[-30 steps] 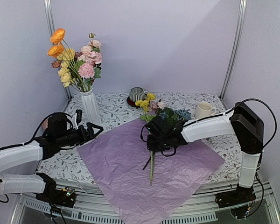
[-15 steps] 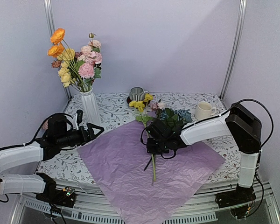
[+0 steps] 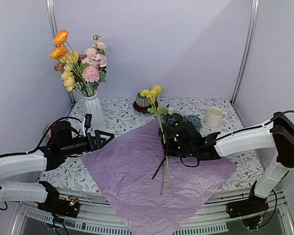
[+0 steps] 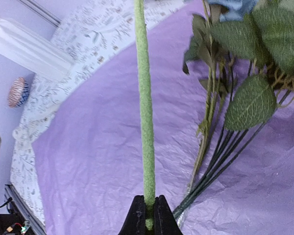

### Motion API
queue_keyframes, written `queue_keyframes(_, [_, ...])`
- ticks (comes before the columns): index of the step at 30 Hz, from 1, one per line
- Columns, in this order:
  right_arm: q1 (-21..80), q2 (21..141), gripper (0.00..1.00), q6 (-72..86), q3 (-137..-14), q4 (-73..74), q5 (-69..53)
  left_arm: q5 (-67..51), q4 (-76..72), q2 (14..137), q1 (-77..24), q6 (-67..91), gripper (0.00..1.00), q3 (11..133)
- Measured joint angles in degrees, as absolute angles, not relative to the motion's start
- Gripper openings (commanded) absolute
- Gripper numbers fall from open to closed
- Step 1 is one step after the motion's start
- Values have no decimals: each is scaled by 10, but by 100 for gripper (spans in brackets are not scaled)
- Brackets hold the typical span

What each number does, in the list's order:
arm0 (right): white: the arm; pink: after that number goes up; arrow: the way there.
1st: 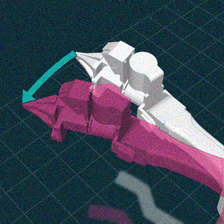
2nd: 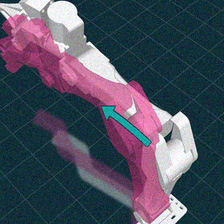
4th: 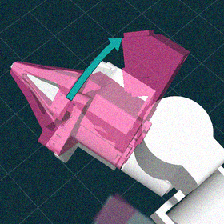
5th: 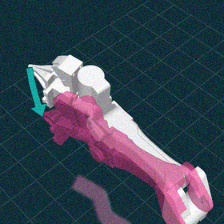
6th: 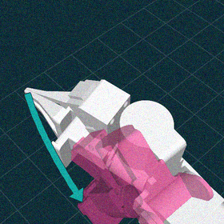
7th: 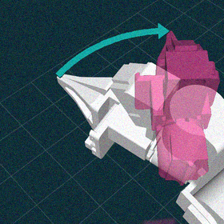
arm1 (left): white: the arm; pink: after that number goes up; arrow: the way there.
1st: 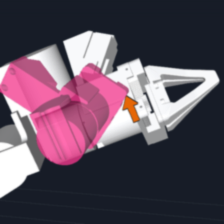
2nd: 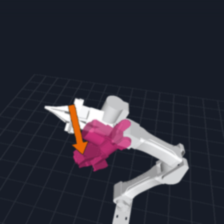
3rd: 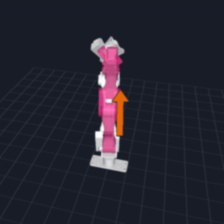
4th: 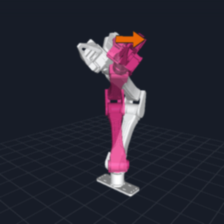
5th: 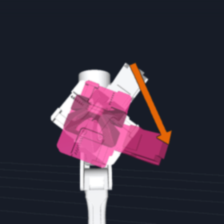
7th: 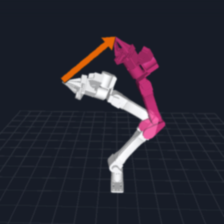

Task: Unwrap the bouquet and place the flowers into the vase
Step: Pick up the fake flower from the flattened wrapping paper.

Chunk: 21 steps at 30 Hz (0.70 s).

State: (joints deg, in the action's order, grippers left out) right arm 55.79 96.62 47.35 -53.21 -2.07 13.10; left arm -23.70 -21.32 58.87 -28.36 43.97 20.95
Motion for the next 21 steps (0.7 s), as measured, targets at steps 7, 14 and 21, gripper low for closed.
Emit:
queue_keyframes(7, [558, 844, 3, 413, -414, -186, 110, -247, -268, 593, -320, 430, 98, 209])
queue_keyframes(14, [561, 773, 3, 316, -321, -356, 6, -252, -332, 593, -365, 411, 96, 214])
queue_keyframes(21, [610, 768, 4, 230, -322, -436, -52, -252, -421, 593, -417, 388, 89, 226])
